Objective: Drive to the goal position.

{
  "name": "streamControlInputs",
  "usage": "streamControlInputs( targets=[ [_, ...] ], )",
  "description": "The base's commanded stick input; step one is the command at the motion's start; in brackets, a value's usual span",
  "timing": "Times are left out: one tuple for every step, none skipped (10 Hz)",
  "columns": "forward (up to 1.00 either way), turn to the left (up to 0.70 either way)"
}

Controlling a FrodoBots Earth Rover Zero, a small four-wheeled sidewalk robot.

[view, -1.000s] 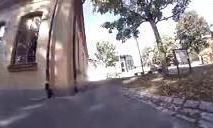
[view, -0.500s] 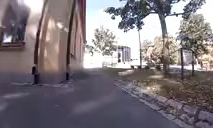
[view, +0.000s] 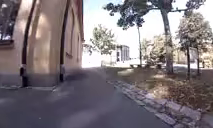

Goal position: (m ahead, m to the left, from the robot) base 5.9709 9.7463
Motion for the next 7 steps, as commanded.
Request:
streamControlInputs(
  targets=[
    [0.7, 0.0],
    [0.7, 0.0],
    [0.7, 0.0],
    [0.7, 0.0],
    [0.7, 0.0],
    [0.7, 0.0],
    [0.7, 0.0]
  ],
)
